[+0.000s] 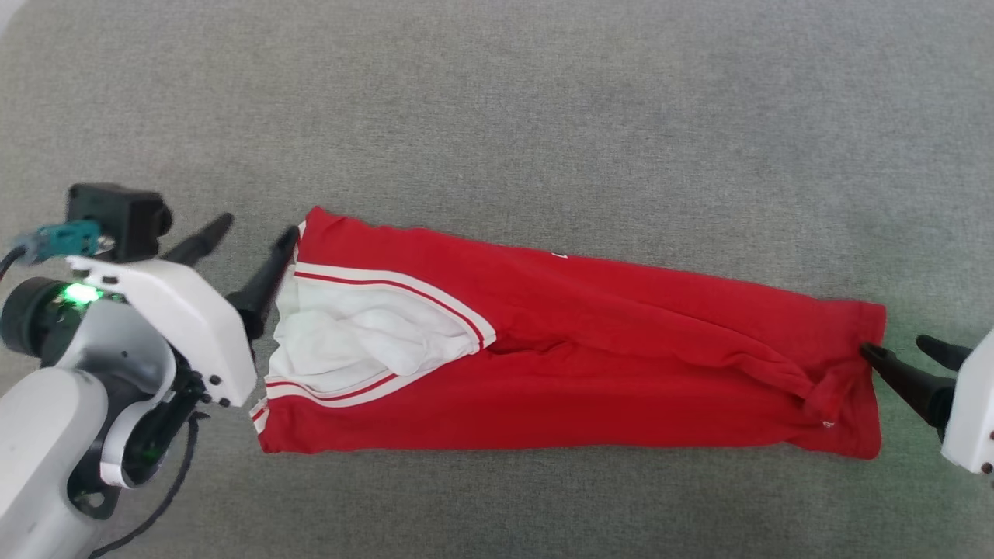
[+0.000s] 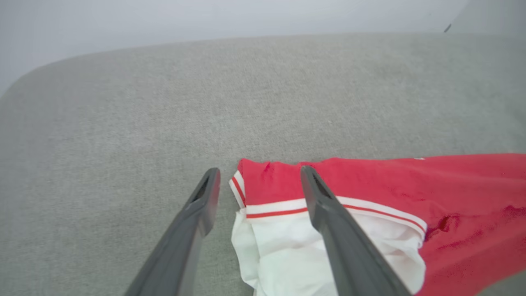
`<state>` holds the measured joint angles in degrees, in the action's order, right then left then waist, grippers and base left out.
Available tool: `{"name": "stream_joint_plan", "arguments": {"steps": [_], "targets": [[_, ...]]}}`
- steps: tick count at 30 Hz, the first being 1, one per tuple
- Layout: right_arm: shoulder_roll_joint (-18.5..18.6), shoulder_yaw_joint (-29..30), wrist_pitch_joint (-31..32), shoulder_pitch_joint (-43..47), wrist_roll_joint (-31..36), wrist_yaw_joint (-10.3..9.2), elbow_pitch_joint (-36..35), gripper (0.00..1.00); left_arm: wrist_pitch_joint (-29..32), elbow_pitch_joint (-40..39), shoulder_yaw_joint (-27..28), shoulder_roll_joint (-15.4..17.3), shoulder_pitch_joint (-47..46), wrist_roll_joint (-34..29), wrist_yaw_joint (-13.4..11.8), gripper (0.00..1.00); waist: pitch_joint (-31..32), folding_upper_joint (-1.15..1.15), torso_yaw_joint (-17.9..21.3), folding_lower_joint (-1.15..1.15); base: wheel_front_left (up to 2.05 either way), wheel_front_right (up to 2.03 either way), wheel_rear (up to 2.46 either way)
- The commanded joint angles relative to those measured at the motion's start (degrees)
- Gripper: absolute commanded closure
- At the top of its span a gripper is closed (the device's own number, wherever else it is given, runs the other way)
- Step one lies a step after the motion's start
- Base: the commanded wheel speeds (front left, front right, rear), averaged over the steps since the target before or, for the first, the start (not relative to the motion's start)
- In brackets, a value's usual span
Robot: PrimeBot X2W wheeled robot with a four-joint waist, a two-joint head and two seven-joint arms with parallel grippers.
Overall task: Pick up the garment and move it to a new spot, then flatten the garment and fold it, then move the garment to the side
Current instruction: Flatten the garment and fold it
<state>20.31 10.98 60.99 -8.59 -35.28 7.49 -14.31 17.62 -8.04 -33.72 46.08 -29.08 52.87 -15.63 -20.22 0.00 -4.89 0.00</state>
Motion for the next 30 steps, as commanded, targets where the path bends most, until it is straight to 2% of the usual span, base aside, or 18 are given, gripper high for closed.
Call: {"name": "stream_joint_plan", "arguments": {"steps": [1, 9, 14, 20, 21, 22, 23, 26, 30], "targets": [[-0.5, 0.5, 0.1, 0.7, -0.5, 0.00, 0.6, 0.00, -2.7, 0.2, 0.9, 0.1, 1.2, -0.9, 0.3, 0.00, 0.1, 0.00, -0.3, 0.00, 0.00, 0.00, 0.00], [-1.6, -1.4, -0.7, 0.7, -2.4, 0.00, 5.7, 0.00, -17.1, 2.2, 4.1, -2.0, 7.3, -2.2, 1.0, 0.00, 0.4, 0.00, -1.6, 0.00, 0.00, 0.00, 0.00], [-1.5, -5.8, -1.9, -1.7, -4.5, 0.00, 12.0, 0.00, -25.9, 5.3, 6.0, -4.3, 10.9, -1.9, 1.7, 0.00, 0.6, 0.00, -2.5, 0.00, 0.00, 0.00, 0.00], [-0.2, -12.4, -2.7, -3.9, -6.0, 0.03, 18.2, 0.00, -31.1, 9.3, 7.7, -7.4, 14.1, -1.0, 3.4, 0.00, 1.0, 0.00, -3.2, 0.00, 0.00, 0.00, 0.00], [0.5, -13.7, -2.9, -4.1, -6.0, 0.03, 19.2, 0.42, -31.7, 9.9, 8.3, -8.2, 14.5, -1.0, 3.8, 0.00, 1.1, 0.00, -3.3, 0.00, 0.00, 0.00, 0.00], [0.7, -15.1, -3.1, -4.5, -6.8, 0.06, 19.6, 0.91, -32.1, 10.4, 9.0, -9.0, 15.1, -0.9, 4.2, 0.00, 1.2, 0.00, -3.4, 0.00, 0.00, 0.00, 0.00], [0.8, -15.9, -3.4, -4.8, -7.7, 0.07, 20.2, 1.00, -32.4, 10.9, 9.6, -9.6, 15.6, -1.5, 4.8, 0.00, 1.4, 0.00, -3.5, 0.00, 0.00, 0.00, 0.00], [1.2, -16.1, -4.0, -5.9, -10.8, 0.14, 20.9, 1.00, -32.8, 11.9, 12.9, -12.2, 17.1, -2.7, 6.3, 0.00, 1.8, 0.00, -3.7, 0.00, 0.00, 0.00, 0.00], [3.7, -14.5, -5.1, -7.0, -12.5, -0.01, 21.5, 1.00, -32.9, 12.1, 18.7, -16.7, 20.4, -6.4, 8.8, 0.00, 2.5, 0.00, -3.7, 0.00, 0.00, 0.00, 0.00]]}}
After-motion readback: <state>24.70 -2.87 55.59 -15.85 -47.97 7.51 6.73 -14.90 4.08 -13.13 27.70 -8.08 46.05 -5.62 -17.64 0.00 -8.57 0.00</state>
